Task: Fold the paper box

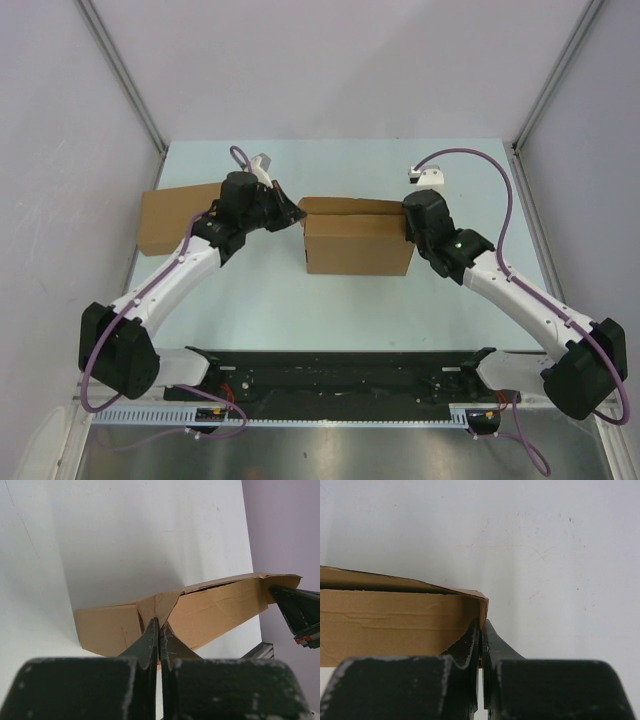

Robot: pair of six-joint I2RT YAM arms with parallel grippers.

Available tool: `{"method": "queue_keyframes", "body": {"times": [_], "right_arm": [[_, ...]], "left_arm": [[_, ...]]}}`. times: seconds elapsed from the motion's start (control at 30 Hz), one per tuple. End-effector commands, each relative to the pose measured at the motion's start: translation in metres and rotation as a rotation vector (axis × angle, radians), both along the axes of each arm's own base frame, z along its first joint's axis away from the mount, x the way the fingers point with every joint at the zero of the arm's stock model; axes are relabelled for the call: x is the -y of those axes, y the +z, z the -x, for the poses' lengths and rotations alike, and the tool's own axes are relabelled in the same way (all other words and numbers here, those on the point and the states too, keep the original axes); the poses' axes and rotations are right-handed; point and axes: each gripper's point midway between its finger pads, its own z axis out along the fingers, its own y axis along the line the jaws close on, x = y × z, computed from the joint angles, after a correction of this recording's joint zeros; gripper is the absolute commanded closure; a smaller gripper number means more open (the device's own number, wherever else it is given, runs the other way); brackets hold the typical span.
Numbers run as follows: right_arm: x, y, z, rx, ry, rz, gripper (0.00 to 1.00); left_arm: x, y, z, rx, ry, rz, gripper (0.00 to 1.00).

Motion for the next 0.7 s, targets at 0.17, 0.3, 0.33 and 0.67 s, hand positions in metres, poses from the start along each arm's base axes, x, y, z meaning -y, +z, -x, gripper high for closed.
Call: {"method": "queue_keyframes", "body": {"times": [0.17, 0.3, 0.33, 0.67], "right_arm": [[-0.012, -0.013, 0.01, -0.042, 0.067, 0.002, 1.0], [-0.013, -0.01, 0.01, -0.033, 0.071, -0.007, 1.0], [-0.013, -0.011, 0.01, -0.034, 0.071, -0.006, 1.0], [-0.016, -0.01, 0.012, -0.035, 0.077, -0.018, 1.0]], "left_arm": [[0.008, -0.003, 0.01, 0.054, -0.025, 0.018, 1.0], [0.005, -0.01, 0.01, 0.099, 0.005, 0.025, 1.0], [0.004, -0.01, 0.01, 0.104, 0.013, 0.025, 1.0], [0.016, -0.015, 0.015, 0.109, 0.028, 0.033, 1.0]]}}
